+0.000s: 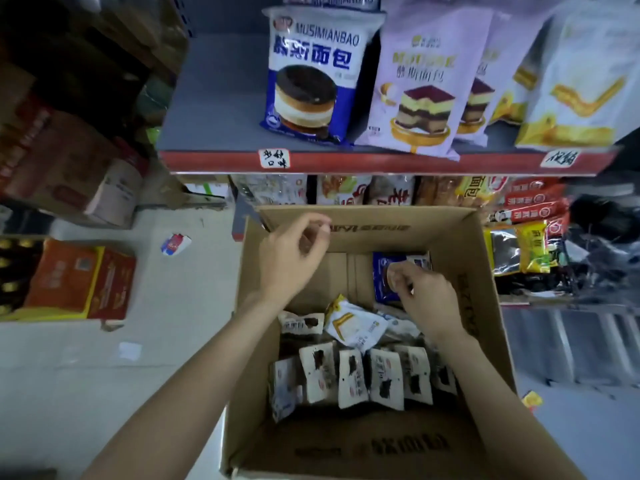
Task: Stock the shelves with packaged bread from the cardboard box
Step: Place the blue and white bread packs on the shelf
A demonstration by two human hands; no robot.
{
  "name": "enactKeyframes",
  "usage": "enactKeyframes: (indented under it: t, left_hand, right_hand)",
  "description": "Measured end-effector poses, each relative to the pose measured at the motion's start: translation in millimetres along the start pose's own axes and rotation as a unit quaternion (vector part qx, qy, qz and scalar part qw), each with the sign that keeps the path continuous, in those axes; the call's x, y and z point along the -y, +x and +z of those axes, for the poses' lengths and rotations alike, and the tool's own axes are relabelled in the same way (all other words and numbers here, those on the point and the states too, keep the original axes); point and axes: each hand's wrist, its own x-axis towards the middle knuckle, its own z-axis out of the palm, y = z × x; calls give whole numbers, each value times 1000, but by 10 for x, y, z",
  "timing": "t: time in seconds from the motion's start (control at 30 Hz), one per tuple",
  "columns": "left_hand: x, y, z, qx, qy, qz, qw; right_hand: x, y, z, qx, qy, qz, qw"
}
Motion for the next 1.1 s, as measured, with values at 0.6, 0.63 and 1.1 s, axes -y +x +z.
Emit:
enactKeyframes:
  t: [0.6, 0.63, 1.1]
  left_hand:
    - [1743, -985, 1942, 320, 174, -277, 889]
    - [1752, -914, 2005, 316, 162, -277, 893]
    - [1984, -517, 2663, 247, -50, -435, 865]
  right_hand:
    - [-1592, 552, 2138, 214, -92, 251, 940]
    - [-1575, 523, 2185, 199, -99, 217, 951]
    - [-1422, 729, 2206, 141, 77, 263, 951]
